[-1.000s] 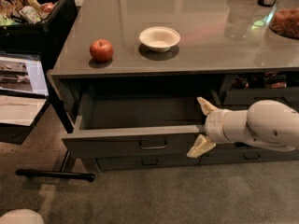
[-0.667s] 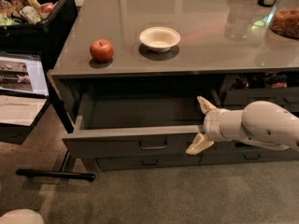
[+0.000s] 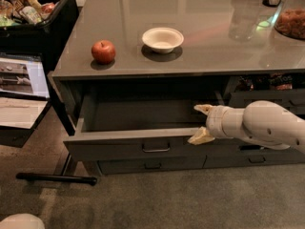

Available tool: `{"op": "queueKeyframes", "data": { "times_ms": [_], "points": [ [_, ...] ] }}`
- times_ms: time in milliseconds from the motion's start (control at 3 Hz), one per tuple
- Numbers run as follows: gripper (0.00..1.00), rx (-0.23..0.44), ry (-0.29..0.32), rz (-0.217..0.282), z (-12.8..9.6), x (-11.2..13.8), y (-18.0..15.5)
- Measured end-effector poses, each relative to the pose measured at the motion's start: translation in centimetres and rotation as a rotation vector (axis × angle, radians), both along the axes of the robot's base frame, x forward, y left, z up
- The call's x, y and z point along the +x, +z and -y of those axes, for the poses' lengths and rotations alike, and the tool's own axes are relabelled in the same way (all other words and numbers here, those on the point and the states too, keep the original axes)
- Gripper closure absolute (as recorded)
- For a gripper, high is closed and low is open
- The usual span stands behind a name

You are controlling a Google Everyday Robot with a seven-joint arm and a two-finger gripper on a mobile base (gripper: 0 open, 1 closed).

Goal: Close top drawer

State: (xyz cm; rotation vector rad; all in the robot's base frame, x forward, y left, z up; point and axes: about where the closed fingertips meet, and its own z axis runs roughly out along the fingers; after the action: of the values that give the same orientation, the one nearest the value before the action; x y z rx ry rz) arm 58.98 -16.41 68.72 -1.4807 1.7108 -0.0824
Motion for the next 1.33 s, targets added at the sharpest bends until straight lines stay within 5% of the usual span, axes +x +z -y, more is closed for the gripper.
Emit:
{"op": "queueKeyframes", "data": {
  "times_ms": [667, 1000, 1333],
  "points": [
    [0.89, 0.003, -0.013, 0.029, -0.1, 0.8, 0.6],
    [1.00, 0.031, -0.056, 0.092, -0.5, 2.3, 1.5],
    [1.00, 0.065, -0.109, 0.166, -0.8, 3.8, 2.8]
  ]
}}
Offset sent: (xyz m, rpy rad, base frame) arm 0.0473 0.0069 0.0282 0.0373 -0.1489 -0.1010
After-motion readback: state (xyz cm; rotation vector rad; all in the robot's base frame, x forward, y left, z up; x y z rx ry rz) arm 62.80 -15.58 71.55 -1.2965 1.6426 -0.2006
